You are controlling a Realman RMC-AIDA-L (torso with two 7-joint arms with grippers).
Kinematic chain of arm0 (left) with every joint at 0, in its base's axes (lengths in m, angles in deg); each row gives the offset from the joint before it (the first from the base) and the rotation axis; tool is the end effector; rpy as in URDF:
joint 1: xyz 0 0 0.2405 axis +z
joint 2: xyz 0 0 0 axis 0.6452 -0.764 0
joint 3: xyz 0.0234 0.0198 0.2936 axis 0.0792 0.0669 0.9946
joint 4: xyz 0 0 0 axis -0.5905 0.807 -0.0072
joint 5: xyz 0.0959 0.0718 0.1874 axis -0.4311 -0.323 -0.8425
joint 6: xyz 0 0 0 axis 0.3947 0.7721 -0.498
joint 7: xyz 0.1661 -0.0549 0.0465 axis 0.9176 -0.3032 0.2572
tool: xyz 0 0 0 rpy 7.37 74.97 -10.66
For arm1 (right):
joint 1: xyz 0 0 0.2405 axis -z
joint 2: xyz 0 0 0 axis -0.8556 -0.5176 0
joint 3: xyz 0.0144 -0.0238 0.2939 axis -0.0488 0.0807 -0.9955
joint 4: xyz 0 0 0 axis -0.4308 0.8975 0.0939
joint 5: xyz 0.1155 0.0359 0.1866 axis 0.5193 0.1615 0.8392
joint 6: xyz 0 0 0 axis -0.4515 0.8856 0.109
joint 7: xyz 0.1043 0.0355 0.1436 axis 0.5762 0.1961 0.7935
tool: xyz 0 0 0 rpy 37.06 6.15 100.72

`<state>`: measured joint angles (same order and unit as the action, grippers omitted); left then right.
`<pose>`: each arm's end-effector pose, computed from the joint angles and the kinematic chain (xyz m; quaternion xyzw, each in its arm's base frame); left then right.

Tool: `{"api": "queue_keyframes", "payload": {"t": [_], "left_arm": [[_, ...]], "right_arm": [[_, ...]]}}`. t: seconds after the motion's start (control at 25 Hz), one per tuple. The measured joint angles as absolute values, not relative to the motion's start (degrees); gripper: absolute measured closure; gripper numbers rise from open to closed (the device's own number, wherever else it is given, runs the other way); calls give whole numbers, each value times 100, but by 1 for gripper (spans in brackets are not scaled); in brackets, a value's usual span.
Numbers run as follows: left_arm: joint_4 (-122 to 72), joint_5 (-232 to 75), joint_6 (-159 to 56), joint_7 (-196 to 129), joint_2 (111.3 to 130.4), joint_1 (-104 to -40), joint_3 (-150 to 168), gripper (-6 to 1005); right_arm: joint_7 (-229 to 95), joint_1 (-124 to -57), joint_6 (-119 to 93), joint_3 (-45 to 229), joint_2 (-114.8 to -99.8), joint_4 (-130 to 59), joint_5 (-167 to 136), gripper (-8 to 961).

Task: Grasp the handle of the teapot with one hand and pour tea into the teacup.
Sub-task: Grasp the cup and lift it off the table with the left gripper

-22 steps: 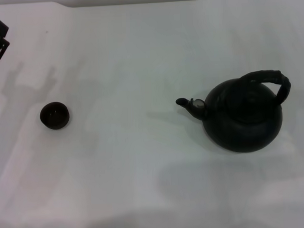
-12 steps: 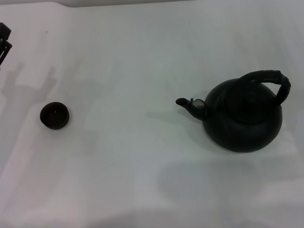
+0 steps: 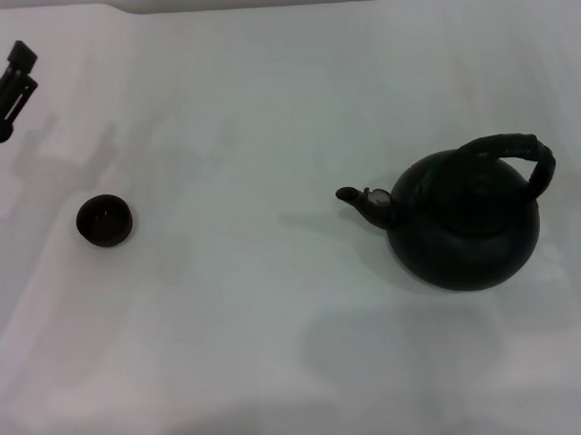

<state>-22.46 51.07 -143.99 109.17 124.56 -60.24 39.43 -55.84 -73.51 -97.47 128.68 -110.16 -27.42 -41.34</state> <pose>-0.3654 0.3343 -0.0201 -0.7044 -0.2687 -0.4371 0.4905 0.4133 0.2814 0.0224 -0.6495 0.1803 0.3341 0.6588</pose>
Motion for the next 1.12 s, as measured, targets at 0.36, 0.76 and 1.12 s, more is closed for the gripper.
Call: {"api": "queue_keyframes", "payload": {"t": [0.36,0.76,1.12], "left_arm": [[-357,3410,-12953,7841,12485,-6052,4035,122],[3358,-726,-12060,1834,12426,-6258,5801,121],[4411,-3636,-13861,-400,12436,-7206,6435,118]], "right_arm": [[-5583,-7466,-9518,12873,-10994,-2873,-4134,70],[-5577,-7612,-9064,12881,-11012,-2896,-4134,70],[-5575,-7623,-9004,12868,-11016,-2891,-4134,69]]}}
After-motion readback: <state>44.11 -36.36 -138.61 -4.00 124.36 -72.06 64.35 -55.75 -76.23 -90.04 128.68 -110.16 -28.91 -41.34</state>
